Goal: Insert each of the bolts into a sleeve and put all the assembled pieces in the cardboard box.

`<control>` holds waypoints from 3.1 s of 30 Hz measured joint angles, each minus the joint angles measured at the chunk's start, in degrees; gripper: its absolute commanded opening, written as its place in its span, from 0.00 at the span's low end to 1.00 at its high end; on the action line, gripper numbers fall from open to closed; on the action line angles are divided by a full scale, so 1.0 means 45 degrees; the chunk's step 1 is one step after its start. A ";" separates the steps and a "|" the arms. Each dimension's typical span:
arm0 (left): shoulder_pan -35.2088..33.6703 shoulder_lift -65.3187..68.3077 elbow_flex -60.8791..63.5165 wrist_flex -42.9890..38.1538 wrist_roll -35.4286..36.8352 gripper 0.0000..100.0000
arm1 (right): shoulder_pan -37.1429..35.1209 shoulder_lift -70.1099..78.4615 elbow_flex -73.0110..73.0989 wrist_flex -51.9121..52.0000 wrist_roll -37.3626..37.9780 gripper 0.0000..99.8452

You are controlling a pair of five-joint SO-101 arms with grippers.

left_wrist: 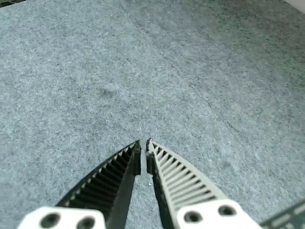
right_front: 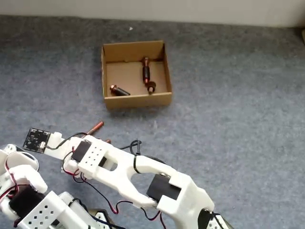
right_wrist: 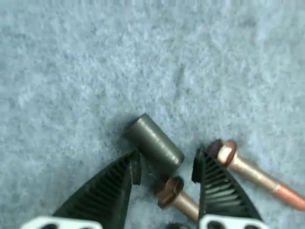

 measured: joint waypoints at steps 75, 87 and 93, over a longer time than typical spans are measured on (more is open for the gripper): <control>0.4728 0.0000 0.1055 0.0000 -0.0625 0.14 | 0.7365 -0.9104 0.9963 0.4024 -0.1231 0.04; 0.4728 0.0000 0.1055 0.0000 -0.0625 0.14 | 0.7365 -0.8987 0.9905 0.3927 -0.0938 0.18; 0.4728 0.0000 0.1055 0.0000 -0.1270 0.14 | 0.7365 -0.8967 0.9905 0.3790 -0.0488 0.18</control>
